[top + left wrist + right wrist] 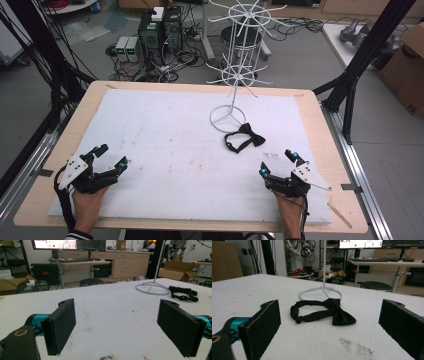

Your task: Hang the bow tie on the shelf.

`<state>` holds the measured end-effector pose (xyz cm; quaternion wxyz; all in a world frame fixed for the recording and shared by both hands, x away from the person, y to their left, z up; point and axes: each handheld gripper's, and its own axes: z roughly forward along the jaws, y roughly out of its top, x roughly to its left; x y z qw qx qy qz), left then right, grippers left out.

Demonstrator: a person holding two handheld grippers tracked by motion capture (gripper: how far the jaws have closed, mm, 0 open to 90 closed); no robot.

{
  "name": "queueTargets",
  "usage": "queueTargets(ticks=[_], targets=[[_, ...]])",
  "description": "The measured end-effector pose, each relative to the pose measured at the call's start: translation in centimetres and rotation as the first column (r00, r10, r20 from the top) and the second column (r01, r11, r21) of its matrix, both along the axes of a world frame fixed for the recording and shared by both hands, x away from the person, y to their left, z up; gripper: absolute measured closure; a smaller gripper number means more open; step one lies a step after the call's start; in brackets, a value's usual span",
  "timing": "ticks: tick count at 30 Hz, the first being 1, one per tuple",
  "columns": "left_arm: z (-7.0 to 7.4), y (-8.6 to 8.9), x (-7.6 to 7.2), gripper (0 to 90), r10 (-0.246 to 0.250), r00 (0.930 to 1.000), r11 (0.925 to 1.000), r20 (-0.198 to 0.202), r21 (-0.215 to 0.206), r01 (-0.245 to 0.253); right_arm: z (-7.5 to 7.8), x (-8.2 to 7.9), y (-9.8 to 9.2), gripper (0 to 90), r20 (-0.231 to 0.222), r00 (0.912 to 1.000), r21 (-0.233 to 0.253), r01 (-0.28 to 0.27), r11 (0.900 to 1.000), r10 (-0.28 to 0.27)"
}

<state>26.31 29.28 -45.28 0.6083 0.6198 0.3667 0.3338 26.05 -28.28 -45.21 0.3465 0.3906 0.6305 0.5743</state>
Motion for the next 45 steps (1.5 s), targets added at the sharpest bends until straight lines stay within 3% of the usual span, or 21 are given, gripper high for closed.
queueTargets(ticks=[7, 9, 19, 26, 29, 32, 38, 40, 45], targets=[[0.0, 0.1, 0.1, 15.8, 0.004, 1.0, 1.0, -0.006, -0.005, -0.004, 0.2, 0.5, 0.3, 3.1, -0.051, 0.9985, -0.039, -0.022, 0.999, 0.02], [0.0, 0.1, 0.1, 15.8, 0.005, 0.9999, 1.0, -0.01, -0.007, -0.005, 0.6, 0.9, 0.5, 3.2, -0.061, 0.9979, -0.083, -0.024, 0.996, 0.019], [0.0, 0.1, 0.1, 15.8, 0.003, 0.9999, 1.0, -0.01, -0.004, -0.003, 2.7, 2.5, 0.8, 3.2, -0.107, 0.9943, -0.107, -0.019, 0.994, 0.007], [0.0, 0.1, 0.1, 15.8, 0.005, 0.9999, 1.0, -0.013, -0.008, -0.005, 4.5, 4.8, 1.9, 3.3, -0.187, 0.982, -0.157, -0.059, 0.986, 0.029], [0.0, 0.1, 0.1, 15.7, 0.005, 0.9999, 1.0, -0.012, -0.008, -0.005, 4.7, 5.3, 2.2, 3.3, -0.19, 0.9813, -0.175, -0.065, 0.982, 0.031], [0.0, 0.1, 0.1, 15.8, 0.005, 0.9999, 1.0, -0.013, -0.009, -0.005, 4.9, 6.1, 2.5, 4.6, -0.22, 0.9751, -0.201, -0.072, 0.977, 0.027], [0.0, 0.1, 0.2, 15.8, 0.005, 0.9998, 0.9999, -0.019, -0.013, -0.006, 5.2, 7.4, 2.4, 5.6, -0.254, 0.9669, -0.205, -0.075, 0.976, 0.021], [0.0, 0.1, 0.2, 15.8, 0.005, 0.9998, 0.9999, -0.019, -0.013, -0.005, 5.4, 8.2, 2.4, 6.1, -0.29, 0.957, -0.216, -0.083, 0.973, 0.017], [0.0, 0.1, 0.2, 15.9, 0.003, 0.9998, 1.0, -0.018, -0.008, -0.003, 6.0, 9.3, 2.8, 9.7, -0.328, 0.9444, -0.237, -0.111, 0.965, 0.028]])
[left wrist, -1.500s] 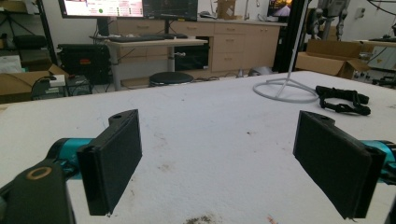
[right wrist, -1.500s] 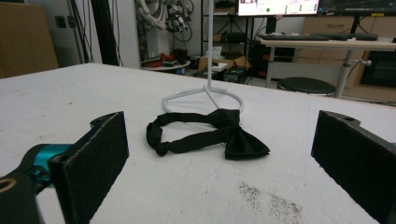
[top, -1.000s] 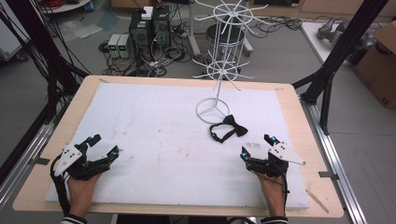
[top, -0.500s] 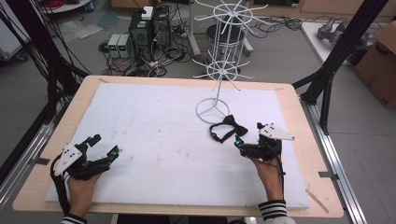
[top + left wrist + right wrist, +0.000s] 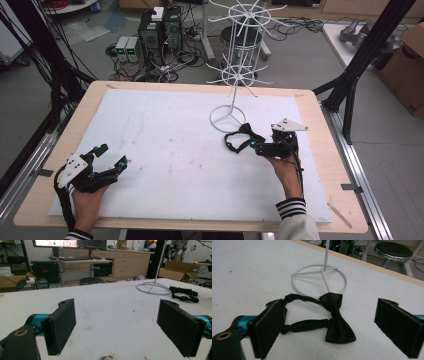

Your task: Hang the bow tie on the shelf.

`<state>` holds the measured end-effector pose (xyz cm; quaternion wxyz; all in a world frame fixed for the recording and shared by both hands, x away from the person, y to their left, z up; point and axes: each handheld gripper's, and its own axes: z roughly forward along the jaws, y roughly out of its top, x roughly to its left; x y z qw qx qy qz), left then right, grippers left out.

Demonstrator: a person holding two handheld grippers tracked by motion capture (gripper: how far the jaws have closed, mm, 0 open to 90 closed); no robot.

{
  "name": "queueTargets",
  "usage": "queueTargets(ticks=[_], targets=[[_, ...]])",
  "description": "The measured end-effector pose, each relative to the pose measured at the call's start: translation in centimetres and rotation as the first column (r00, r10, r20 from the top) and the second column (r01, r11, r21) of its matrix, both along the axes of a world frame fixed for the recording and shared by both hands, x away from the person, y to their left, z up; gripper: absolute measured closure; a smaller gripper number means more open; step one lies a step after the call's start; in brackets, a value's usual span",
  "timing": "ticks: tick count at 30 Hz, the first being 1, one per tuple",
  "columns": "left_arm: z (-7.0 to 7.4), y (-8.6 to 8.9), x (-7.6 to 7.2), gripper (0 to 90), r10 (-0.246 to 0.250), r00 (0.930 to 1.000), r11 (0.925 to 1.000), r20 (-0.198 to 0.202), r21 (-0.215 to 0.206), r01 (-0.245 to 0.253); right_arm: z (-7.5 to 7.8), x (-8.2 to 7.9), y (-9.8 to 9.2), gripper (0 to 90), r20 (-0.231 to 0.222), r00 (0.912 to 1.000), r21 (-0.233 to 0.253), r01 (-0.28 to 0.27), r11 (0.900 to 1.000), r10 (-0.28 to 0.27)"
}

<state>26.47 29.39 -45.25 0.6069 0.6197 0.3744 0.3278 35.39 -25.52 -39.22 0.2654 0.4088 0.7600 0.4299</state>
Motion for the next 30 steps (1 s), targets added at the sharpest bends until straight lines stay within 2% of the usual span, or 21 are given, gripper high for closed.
queueTargets(ticks=[1, 4, 6, 13, 14, 15, 18, 20, 21, 22, 23, 25, 30], targets=[[0.0, 0.0, 0.0, 15.9, 0.0, 1.0, 1.0, 0.001, -0.002, 0.0, 0.1, 0.2, 0.1, 13.5, -0.007, 0.9999, -0.007, -0.01, 1.0, 0.01], [0.0, 0.0, 0.0, 15.8, 0.002, 1.0, 1.0, -0.001, -0.006, -0.002, 0.5, 0.8, 0.6, 14.2, -0.022, 0.9995, -0.044, -0.024, 0.999, 0.023], [0.0, 0.0, 0.0, 15.8, 0.002, 1.0, 1.0, -0.003, -0.007, -0.002, 0.4, 1.2, 0.7, 14.2, -0.007, 0.9998, -0.043, -0.02, 0.999, 0.02], [0.0, 0.0, 0.0, 15.9, 0.001, 1.0, 1.0, -0.003, -0.006, -0.001, -0.7, 2.6, 0.4, 15.7, -0.062, 0.9981, -0.05, -0.004, 0.999, 0.001], [0.0, 0.0, 0.0, 15.9, 0.001, 1.0, 1.0, -0.003, -0.006, -0.001, -0.7, 2.6, 0.4, 15.7, -0.062, 0.9981, -0.05, -0.004, 0.999, 0.001], [0.0, 0.0, 0.0, 15.9, 0.001, 1.0, 1.0, -0.003, -0.005, -0.001, -0.8, 3.3, 0.4, 15.7, -0.083, 0.9965, -0.071, -0.001, 0.997, -0.005], [0.0, 0.0, 0.0, 15.9, 0.001, 1.0, 1.0, -0.002, -0.005, -0.001, -0.6, 3.9, 0.5, 16.3, -0.092, 0.9957, -0.07, 0.0, 0.998, -0.007], [0.0, 0.0, 0.0, 15.9, 0.0, 1.0, 1.0, -0.001, -0.001, 0.0, -0.4, 4.5, 0.7, 19.1, -0.097, 0.9953, -0.082, 0.001, 0.997, -0.009], [0.0, 0.0, 0.0, 15.9, -0.001, 1.0, 1.0, -0.001, -0.001, 0.001, -0.4, 4.9, 0.7, 23.7, -0.097, 0.9953, -0.079, -0.002, 0.997, -0.005], [0.0, 0.0, 0.0, 15.9, -0.001, 1.0, 1.0, -0.001, -0.001, 0.001, -0.4, 4.9, 0.7, 23.7, -0.097, 0.9953, -0.079, -0.002, 0.997, -0.005], [0.0, 0.0, 0.0, 15.9, 0.0, 1.0, 1.0, 0.0, 0.0, 0.0, -0.5, 5.2, 0.7, 26.5, -0.115, 0.9932, -0.076, 0.007, 0.997, -0.016], [0.0, 0.0, 0.0, 15.9, -0.001, 1.0, 1.0, 0.0, 0.0, 0.001, -0.7, 5.5, 0.7, 29.0, -0.121, 0.9925, -0.092, 0.009, 0.996, -0.02], [0.0, 0.0, 0.0, 16.0, -0.001, 1.0, 1.0, 0.0, 0.0, 0.001, -1.4, 5.8, 0.8, 29.2, -0.169, 0.9852, -0.132, 0.008, 0.991, -0.03]])
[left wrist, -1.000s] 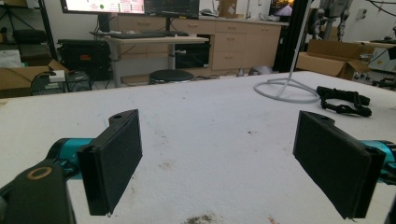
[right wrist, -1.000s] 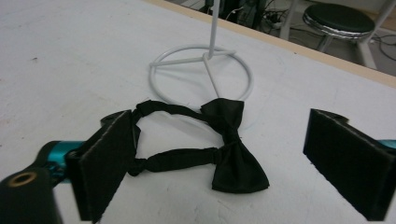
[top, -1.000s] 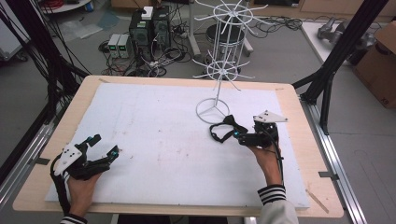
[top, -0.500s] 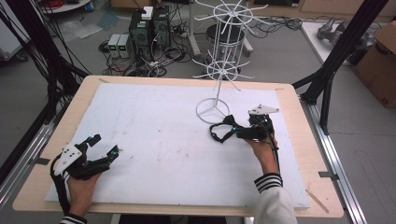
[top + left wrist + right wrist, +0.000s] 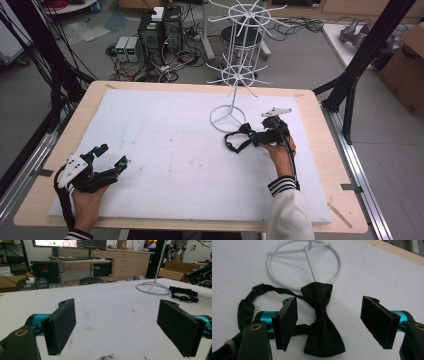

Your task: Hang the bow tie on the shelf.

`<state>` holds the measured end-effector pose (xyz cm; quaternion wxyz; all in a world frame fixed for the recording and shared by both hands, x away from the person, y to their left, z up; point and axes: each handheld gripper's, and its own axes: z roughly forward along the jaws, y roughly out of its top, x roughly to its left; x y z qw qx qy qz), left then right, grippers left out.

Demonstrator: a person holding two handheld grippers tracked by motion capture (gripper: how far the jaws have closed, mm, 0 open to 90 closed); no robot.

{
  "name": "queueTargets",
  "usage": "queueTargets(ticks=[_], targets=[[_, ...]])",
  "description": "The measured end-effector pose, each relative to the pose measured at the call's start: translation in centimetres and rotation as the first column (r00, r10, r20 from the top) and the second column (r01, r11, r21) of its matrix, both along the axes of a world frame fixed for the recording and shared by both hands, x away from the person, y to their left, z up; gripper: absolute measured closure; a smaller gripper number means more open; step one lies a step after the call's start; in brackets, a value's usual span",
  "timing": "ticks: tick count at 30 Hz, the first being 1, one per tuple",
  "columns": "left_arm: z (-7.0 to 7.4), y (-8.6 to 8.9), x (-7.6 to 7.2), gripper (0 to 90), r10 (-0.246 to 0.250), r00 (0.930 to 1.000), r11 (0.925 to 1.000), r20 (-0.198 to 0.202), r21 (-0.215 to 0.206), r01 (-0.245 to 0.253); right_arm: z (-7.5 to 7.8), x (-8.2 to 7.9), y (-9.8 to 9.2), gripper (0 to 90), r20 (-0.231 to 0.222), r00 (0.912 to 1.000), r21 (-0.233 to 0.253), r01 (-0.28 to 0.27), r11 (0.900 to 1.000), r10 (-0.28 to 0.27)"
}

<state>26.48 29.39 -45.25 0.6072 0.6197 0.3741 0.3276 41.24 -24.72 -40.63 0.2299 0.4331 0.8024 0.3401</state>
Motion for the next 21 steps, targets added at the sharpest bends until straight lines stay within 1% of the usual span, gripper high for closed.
queueTargets(ticks=[2, 4, 5, 8, 9, 10, 12, 13, 16, 17, 19, 20, 21], targets=[[0.0, 0.0, 0.0, 16.0, 0.0, 1.0, 1.0, 0.001, 0.0, 0.0, -0.2, 0.1, 0.0, 31.6, -0.013, 0.9999, -0.012, 0.005, 1.0, -0.005], [0.0, 0.0, 0.0, 16.0, 0.0, 1.0, 1.0, 0.001, 0.001, 0.0, -0.3, 0.2, 0.0, 32.6, -0.016, 0.9996, -0.036, 0.023, 0.999, -0.023], [0.0, 0.0, 0.0, 16.0, 0.0, 1.0, 1.0, 0.001, 0.001, 0.0, -0.3, 0.2, 0.1, 33.9, -0.015, 0.9994, -0.04, 0.031, 0.999, -0.032], [0.0, 0.0, 0.0, 16.0, -0.001, 1.0, 1.0, 0.0, 0.001, 0.001, -0.4, 0.3, 0.2, 34.3, -0.025, 0.9994, -0.028, 0.025, 0.999, -0.026], [0.0, 0.0, 0.0, 16.0, 0.0, 1.0, 1.0, 0.001, 0.001, 0.0, -0.7, 0.4, 0.3, 37.8, -0.039, 0.9985, -0.02, 0.037, 0.999, -0.038], [0.0, 0.0, 0.0, 16.0, 0.0, 1.0, 1.0, 0.001, 0.001, 0.0, -0.8, 0.5, 0.3, 38.9, -0.049, 0.9983, -0.009, 0.031, 0.999, -0.031], [0.0, 0.0, 0.0, 16.0, 0.0, 1.0, 1.0, 0.001, 0.001, 0.0, -1.0, 0.7, 0.4, 41.1, -0.063, 0.9971, -0.012, 0.043, 0.999, -0.043], [0.0, 0.0, 0.0, 16.0, 0.0, 1.0, 1.0, 0.0, 0.0, 0.0, -1.1, 0.8, 0.4, 43.5, -0.067, 0.9971, -0.01, 0.036, 0.999, -0.037], [0.0, 0.0, 0.0, 16.1, 0.0, 1.0, 1.0, 0.0, 0.001, 0.0, -1.3, 0.9, 0.6, 44.7, -0.063, 0.9972, -0.009, 0.039, 0.999, -0.04], [0.0, 0.0, 0.0, 16.2, 0.0, 1.0, 1.0, -0.002, 0.0, 0.0, -1.4, 1.0, 0.7, 47.6, -0.071, 0.997, -0.002, 0.03, 1.0, -0.03], [0.0, 0.0, 0.0, 16.3, 0.002, 1.0, 1.0, -0.003, -0.005, -0.002, -1.6, 1.1, 0.9, 51.7, -0.075, 0.9968, -0.019, 0.027, 0.999, -0.028], [0.0, 0.0, 0.0, 16.3, 0.002, 1.0, 1.0, -0.003, -0.005, -0.002, -1.6, 1.1, 0.9, 51.7, -0.075, 0.9968, -0.019, 0.027, 0.999, -0.028], [0.0, 0.0, 0.0, 16.2, 0.001, 1.0, 1.0, -0.003, -0.001, -0.001, -1.8, 1.2, 1.1, 52.7, -0.07, 0.9971, -0.046, 0.027, 0.999, -0.03]])
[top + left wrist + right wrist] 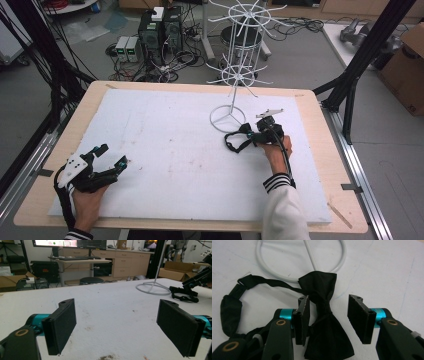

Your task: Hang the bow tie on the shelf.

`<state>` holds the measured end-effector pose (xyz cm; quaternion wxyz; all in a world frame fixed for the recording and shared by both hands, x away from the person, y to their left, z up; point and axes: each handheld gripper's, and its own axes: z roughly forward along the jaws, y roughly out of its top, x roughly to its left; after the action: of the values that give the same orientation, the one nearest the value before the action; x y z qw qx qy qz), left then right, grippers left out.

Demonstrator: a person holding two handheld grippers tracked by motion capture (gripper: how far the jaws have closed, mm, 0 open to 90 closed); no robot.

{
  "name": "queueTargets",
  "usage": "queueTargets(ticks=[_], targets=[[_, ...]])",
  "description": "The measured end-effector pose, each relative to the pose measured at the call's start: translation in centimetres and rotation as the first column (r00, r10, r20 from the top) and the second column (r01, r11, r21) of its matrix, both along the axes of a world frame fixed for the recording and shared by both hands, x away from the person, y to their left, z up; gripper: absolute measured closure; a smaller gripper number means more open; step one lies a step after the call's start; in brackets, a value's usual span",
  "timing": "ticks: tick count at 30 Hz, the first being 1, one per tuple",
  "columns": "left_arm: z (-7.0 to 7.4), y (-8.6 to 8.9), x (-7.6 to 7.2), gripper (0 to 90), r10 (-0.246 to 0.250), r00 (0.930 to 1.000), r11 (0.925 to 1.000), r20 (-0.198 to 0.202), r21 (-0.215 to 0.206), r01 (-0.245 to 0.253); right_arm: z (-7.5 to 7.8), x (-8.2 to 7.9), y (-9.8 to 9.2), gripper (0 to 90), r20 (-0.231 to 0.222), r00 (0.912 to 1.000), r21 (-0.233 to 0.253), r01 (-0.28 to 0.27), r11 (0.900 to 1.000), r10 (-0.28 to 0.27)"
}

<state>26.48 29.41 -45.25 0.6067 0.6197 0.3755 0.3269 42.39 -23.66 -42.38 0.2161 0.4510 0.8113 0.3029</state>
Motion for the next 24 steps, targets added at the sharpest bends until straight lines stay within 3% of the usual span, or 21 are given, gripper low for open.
queueTargets(ticks=[10, 24], targets=[[0.0, -0.01, 0.01, 16.3, 0.001, 1.0, 1.0, 0.0, -0.003, -0.001, -0.25, 0.12, 0.31, 61.1, -0.009, 0.9999, -0.027, 0.005, 1.0, -0.005], [0.0, 0.01, 0.02, 16.3, 0.0, 1.0, 1.0, -0.002, -0.005, 0.0, -0.75, 0.33, 0.33, 74.1, -0.041, 0.9991, 0.007, 0.01, 1.0, -0.009]])
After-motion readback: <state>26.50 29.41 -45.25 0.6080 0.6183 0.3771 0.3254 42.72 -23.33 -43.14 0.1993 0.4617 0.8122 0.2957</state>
